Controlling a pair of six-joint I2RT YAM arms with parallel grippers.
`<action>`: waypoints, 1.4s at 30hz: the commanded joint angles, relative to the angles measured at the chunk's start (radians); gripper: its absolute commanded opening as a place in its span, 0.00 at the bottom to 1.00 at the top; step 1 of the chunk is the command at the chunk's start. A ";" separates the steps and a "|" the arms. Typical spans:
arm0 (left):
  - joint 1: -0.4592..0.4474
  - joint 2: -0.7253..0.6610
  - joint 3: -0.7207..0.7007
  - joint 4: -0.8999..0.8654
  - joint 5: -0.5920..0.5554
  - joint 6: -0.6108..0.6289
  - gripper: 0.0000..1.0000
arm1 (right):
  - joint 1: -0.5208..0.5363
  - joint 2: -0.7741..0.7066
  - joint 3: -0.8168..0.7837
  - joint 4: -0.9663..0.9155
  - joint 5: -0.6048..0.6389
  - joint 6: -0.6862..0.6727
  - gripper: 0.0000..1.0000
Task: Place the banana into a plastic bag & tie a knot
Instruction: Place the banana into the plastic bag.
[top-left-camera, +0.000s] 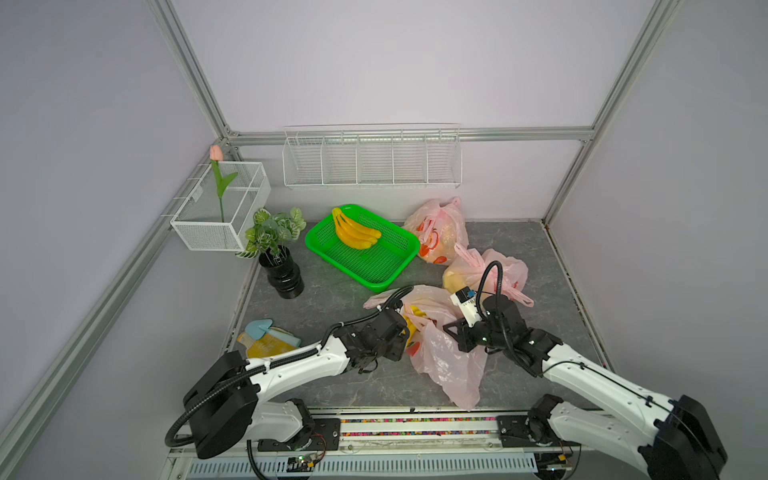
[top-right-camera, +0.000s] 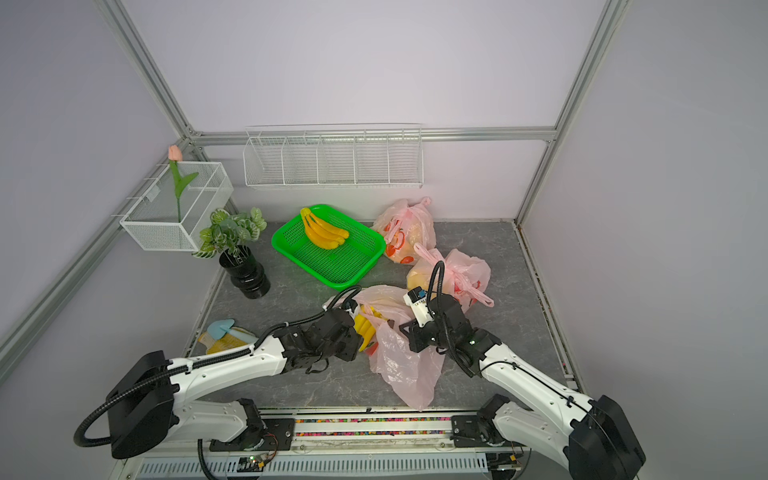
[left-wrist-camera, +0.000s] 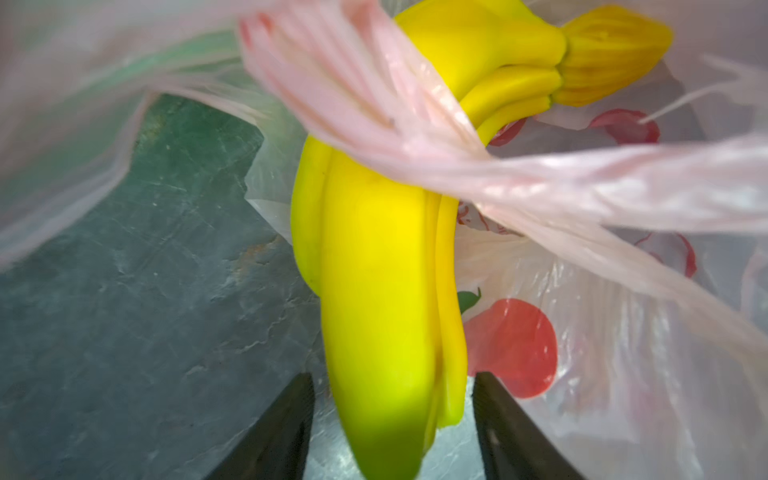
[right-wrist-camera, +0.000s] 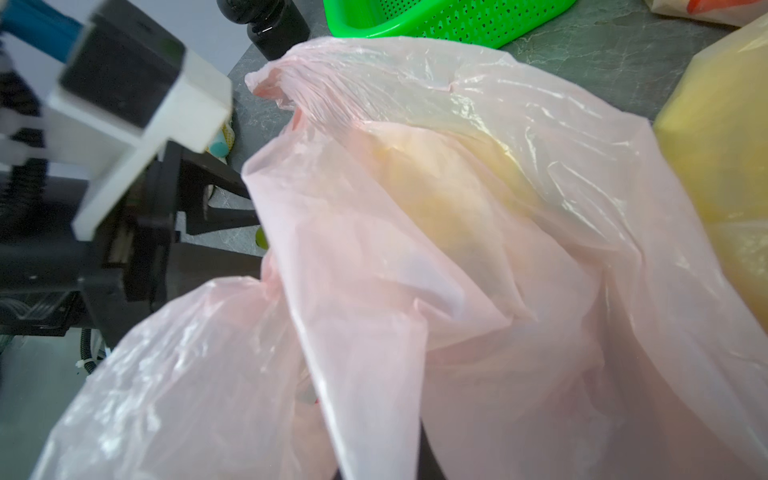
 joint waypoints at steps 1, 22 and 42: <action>0.007 0.048 0.035 0.056 0.015 -0.059 0.51 | 0.001 -0.007 -0.012 0.029 -0.025 0.000 0.07; 0.076 0.242 0.330 -0.060 0.135 0.170 0.16 | 0.030 0.025 0.023 0.018 -0.095 -0.031 0.07; 0.056 0.042 0.132 -0.027 0.365 0.357 0.20 | -0.051 0.033 0.014 0.035 -0.069 -0.079 0.07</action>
